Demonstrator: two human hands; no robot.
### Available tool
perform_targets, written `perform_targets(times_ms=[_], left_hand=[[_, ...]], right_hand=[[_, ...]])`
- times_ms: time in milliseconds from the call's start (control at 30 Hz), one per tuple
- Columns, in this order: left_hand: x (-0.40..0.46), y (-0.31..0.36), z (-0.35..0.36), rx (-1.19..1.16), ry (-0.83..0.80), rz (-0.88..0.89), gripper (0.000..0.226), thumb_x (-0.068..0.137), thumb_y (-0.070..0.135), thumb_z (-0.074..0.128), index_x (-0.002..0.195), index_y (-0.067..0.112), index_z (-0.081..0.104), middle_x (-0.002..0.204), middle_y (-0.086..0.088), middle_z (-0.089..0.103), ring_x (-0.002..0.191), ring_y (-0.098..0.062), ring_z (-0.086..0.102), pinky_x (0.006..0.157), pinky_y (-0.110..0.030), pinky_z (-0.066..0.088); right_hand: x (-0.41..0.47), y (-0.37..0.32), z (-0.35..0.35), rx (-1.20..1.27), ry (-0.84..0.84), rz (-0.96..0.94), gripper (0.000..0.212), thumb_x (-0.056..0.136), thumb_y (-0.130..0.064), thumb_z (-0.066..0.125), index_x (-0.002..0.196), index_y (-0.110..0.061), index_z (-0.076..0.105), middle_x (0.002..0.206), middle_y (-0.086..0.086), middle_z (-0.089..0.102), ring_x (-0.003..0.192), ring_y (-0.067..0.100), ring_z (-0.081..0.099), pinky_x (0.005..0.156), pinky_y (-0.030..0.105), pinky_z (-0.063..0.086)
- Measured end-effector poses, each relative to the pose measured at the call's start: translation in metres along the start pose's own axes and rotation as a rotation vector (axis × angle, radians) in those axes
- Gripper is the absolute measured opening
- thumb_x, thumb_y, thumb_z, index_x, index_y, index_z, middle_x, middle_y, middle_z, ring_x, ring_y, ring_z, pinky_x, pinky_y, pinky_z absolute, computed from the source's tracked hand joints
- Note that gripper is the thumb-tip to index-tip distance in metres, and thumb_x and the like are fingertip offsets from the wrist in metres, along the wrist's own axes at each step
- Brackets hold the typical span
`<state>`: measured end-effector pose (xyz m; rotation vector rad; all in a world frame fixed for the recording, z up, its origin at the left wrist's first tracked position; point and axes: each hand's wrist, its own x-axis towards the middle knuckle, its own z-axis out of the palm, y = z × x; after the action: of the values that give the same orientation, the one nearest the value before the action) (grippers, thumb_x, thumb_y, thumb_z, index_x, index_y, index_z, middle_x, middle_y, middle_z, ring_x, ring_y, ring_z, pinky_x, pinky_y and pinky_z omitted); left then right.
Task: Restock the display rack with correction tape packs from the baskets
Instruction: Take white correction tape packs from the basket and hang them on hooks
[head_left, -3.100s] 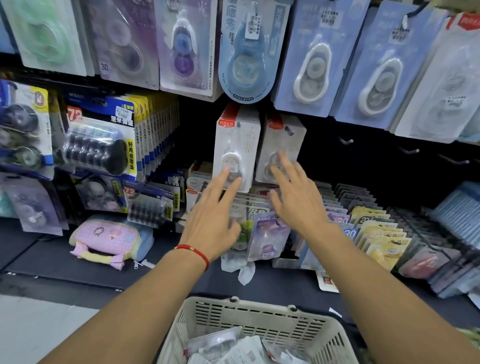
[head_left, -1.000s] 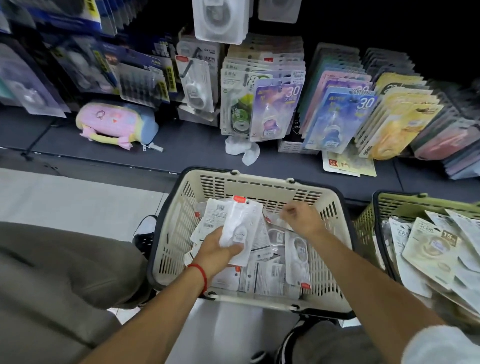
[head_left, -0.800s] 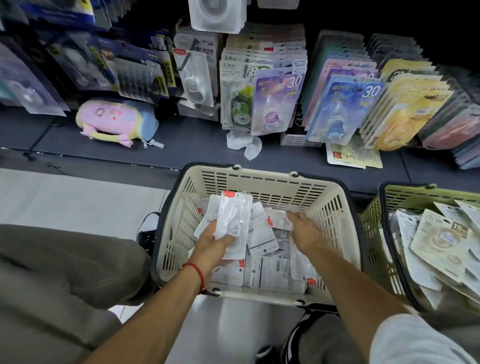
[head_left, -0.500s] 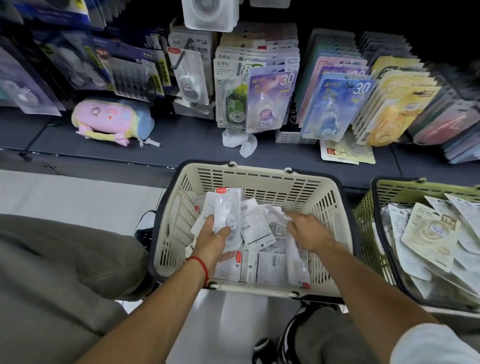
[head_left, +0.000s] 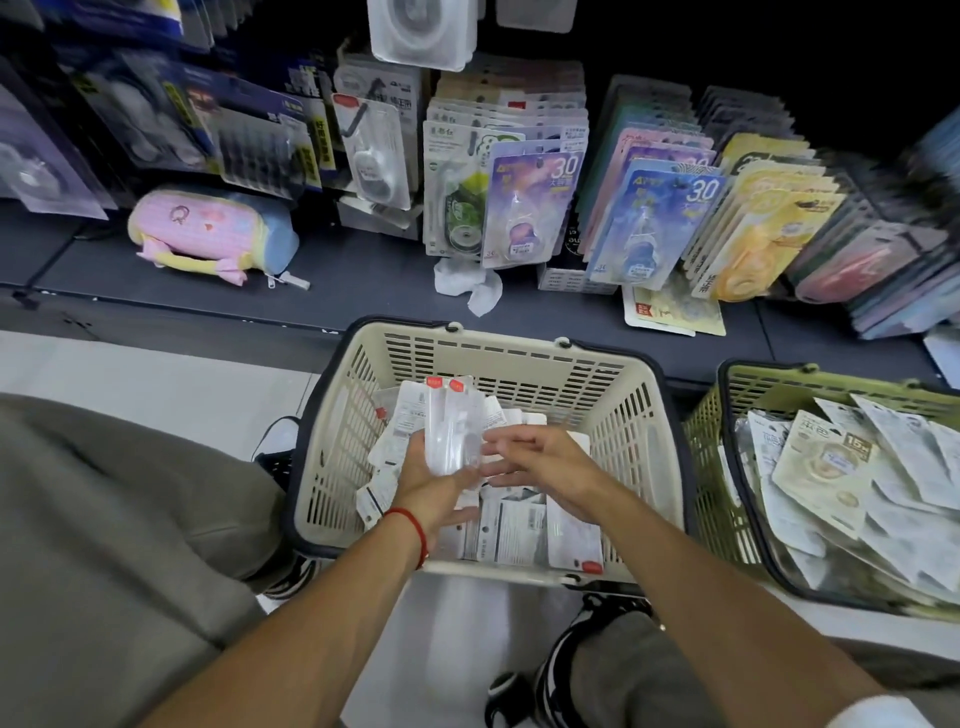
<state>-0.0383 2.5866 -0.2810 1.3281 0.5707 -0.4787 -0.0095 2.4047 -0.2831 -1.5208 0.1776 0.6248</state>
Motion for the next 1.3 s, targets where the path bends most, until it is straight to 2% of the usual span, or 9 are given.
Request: perform_targets(times_ms=[67,167,267,500,733,867,967,1200,1300], left_hand=[[0.002,0.000,-0.005,-0.021,0.036,-0.036,0.068,0.091,-0.005,0.074,0.139,0.038,0.052,0.135,-0.002,0.060,0.118,-0.028,0.064,0.078,-0.054,0.066],[0.003,0.003,-0.012,-0.091,0.035,-0.083,0.063,0.089,-0.007,0.074,0.131,0.036,0.057,0.130,-0.001,0.061,0.111,-0.028,0.063,0.074,-0.058,0.065],[0.006,0.004,-0.020,-0.114,0.042,-0.085,0.062,0.090,-0.006,0.075,0.134,0.034,0.058,0.130,-0.002,0.063,0.114,-0.032,0.063,0.073,-0.058,0.065],[0.009,0.007,-0.028,-0.166,0.088,-0.072,0.057,0.091,-0.006,0.074,0.131,0.031,0.060,0.124,0.001,0.062,0.110,-0.028,0.062,0.061,-0.044,0.065],[0.010,0.004,-0.022,-0.213,0.128,-0.034,0.059,0.090,-0.005,0.074,0.132,0.034,0.061,0.127,0.001,0.063,0.111,-0.028,0.063,0.065,-0.047,0.066],[0.008,0.000,-0.019,-0.255,0.107,0.000,0.055,0.093,-0.001,0.074,0.133,0.034,0.058,0.133,-0.002,0.064,0.118,-0.034,0.065,0.069,-0.049,0.066],[0.004,0.000,-0.015,-0.291,-0.017,-0.014,0.052,0.096,0.007,0.074,0.137,0.034,0.054,0.135,0.000,0.066,0.115,-0.032,0.070,0.078,-0.059,0.064],[0.005,-0.004,-0.023,-0.313,-0.148,-0.004,0.067,0.086,0.007,0.084,0.139,0.033,0.052,0.134,-0.006,0.072,0.108,-0.034,0.076,0.080,-0.052,0.064],[0.008,-0.003,-0.025,-0.303,-0.083,-0.003,0.069,0.083,0.003,0.086,0.138,0.034,0.056,0.131,-0.002,0.072,0.102,-0.027,0.078,0.080,-0.052,0.065]], right_hand=[[0.006,0.013,-0.016,-0.278,0.090,0.042,0.023,0.104,-0.014,0.064,0.125,-0.012,0.073,0.127,0.010,0.074,0.113,0.028,0.073,0.097,0.046,0.060],[0.012,0.044,-0.051,-1.210,0.135,0.211,0.060,0.101,-0.021,0.065,0.157,-0.018,0.044,0.167,0.008,0.038,0.149,0.026,0.041,0.121,0.043,0.038],[0.008,0.066,-0.066,-1.302,-0.007,0.310,0.098,0.094,-0.024,0.076,0.168,-0.022,0.011,0.174,0.004,0.014,0.158,0.026,0.021,0.128,0.041,0.024],[0.012,0.042,-0.074,-1.617,0.032,0.136,0.098,0.074,-0.047,0.086,0.155,-0.040,0.031,0.154,0.001,0.041,0.139,0.027,0.037,0.114,0.046,0.035],[0.000,-0.013,-0.104,-0.882,0.311,0.098,0.032,0.077,-0.041,0.091,0.089,-0.039,0.061,0.105,-0.004,0.067,0.095,0.018,0.062,0.075,0.030,0.047],[-0.009,-0.022,-0.092,-0.379,0.344,0.069,0.026,0.088,-0.035,0.082,0.097,-0.015,0.068,0.095,0.007,0.077,0.066,0.017,0.070,0.056,0.032,0.056],[-0.008,-0.021,-0.052,-0.115,0.154,0.106,0.034,0.092,-0.029,0.074,0.111,-0.002,0.067,0.108,0.018,0.076,0.081,0.035,0.077,0.067,0.039,0.066],[0.008,-0.006,0.003,-0.280,0.027,0.115,0.041,0.103,-0.047,0.062,0.105,-0.006,0.070,0.083,0.008,0.075,0.068,0.025,0.073,0.061,0.037,0.062],[0.005,0.014,-0.018,-0.542,0.134,0.135,0.040,0.107,-0.044,0.053,0.106,-0.009,0.071,0.096,0.010,0.076,0.084,0.023,0.073,0.077,0.041,0.061]])
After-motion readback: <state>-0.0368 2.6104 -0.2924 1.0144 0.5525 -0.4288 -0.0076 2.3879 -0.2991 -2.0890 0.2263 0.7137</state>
